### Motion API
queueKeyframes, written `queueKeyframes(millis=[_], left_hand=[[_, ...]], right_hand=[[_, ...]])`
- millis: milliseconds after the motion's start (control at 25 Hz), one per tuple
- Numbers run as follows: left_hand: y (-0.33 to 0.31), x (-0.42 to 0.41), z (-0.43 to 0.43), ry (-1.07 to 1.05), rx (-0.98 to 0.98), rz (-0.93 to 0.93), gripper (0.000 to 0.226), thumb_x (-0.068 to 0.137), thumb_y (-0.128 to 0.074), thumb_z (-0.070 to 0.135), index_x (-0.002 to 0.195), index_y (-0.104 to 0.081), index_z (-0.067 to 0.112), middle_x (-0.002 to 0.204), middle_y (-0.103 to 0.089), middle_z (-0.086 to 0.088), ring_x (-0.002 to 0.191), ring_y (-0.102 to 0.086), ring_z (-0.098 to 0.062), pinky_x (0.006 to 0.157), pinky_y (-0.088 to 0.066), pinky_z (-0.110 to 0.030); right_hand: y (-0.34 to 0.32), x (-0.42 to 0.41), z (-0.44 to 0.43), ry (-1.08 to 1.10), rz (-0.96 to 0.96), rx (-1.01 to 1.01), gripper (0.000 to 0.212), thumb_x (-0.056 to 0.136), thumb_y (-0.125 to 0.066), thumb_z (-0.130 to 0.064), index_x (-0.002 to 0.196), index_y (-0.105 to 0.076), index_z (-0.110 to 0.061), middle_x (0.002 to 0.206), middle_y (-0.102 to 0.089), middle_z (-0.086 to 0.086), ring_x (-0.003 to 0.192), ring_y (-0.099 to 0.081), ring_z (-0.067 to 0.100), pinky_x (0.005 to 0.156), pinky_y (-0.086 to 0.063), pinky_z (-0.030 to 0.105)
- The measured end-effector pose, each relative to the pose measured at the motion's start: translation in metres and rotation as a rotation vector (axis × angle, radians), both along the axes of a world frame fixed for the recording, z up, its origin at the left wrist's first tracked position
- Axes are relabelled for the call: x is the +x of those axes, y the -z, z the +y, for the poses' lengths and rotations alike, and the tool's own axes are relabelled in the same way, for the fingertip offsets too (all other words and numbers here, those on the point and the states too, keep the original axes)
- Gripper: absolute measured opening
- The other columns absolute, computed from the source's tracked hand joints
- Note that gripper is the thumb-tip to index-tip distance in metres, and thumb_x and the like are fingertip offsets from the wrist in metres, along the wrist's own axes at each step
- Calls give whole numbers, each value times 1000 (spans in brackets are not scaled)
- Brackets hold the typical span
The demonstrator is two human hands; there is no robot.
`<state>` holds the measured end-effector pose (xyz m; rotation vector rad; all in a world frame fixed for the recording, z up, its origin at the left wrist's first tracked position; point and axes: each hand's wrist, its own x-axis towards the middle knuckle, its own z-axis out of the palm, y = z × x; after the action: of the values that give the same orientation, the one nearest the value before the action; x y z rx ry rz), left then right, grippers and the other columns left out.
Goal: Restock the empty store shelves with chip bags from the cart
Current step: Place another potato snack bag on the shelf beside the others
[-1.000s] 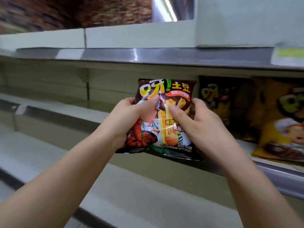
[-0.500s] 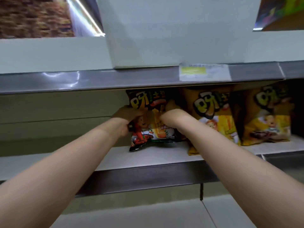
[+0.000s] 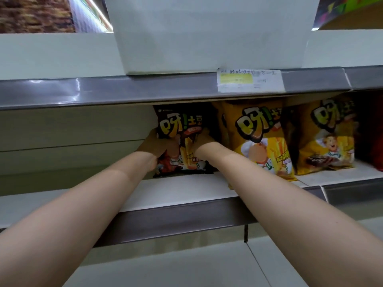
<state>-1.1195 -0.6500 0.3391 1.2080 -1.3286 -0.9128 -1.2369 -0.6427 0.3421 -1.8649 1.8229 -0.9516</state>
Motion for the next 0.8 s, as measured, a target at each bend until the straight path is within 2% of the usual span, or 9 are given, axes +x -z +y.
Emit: queueKeyframes(millis=[80,120,160,240,320,400,520,640,800], left_hand=[[1,0,10,-89,1,-19,77,86,-67,27,148,-23,13,146,-41,-9,125,-47,-23,83,-37,-20],[2,-1,15,-123,-4,-1,79,87,-66,29,149,-21,13,145,-41,-9,121,-49,-22,76,-38,-14],[4,-1,24,-154,-29,40,75,88,-65,27,148,-22,12,137,-44,-8,106,-55,-18,66,-40,-7],[9,3,45,-231,-147,106,55,90,-61,15,139,-34,10,118,-48,-6,77,-52,-8,48,-40,-3],[19,16,67,-349,-299,134,38,86,-62,13,121,-46,12,113,-54,-8,83,-55,-13,63,-46,-11],[34,41,97,-458,-434,171,24,83,-63,12,102,-48,18,109,-56,-9,91,-54,-15,76,-46,-22],[59,79,154,-611,-517,179,26,78,-62,9,93,-47,24,106,-55,-8,87,-55,-13,78,-48,-23],[92,122,220,-829,-484,121,31,80,-61,-1,94,-48,23,96,-54,-1,82,-54,-9,76,-46,-17],[144,188,307,-1207,-269,127,31,85,-55,-7,89,-49,24,88,-52,3,76,-51,-8,70,-44,-14]], right_hand=[[-3,3,11,1,49,-70,52,96,-43,-16,143,-23,-6,146,-30,17,131,-36,30,96,-35,29],[-4,7,19,12,68,-120,55,96,-43,-19,145,-19,-7,149,-24,16,133,-33,30,99,-33,29],[-4,13,29,-7,69,-186,58,96,-45,-20,145,-18,-7,148,-24,17,132,-33,30,97,-34,29],[-3,28,53,-85,40,-389,46,94,-46,-19,135,-33,-1,136,-39,19,121,-44,32,85,-36,27],[4,45,76,-222,-97,-579,34,93,-47,-15,123,-43,0,124,-48,18,112,-48,30,81,-32,23],[15,74,95,-405,-341,-659,33,89,-51,-10,121,-47,-4,121,-50,12,110,-50,23,84,-32,18],[38,124,118,-642,-571,-616,25,85,-53,-7,110,-54,-8,109,-57,7,98,-55,16,87,-43,24],[74,185,150,-879,-652,-485,17,85,-53,-6,100,-57,-8,99,-60,8,88,-56,15,82,-46,29],[124,268,208,-1146,-628,-213,12,88,-53,-7,91,-56,-18,94,-62,7,77,-55,9,73,-42,18]])
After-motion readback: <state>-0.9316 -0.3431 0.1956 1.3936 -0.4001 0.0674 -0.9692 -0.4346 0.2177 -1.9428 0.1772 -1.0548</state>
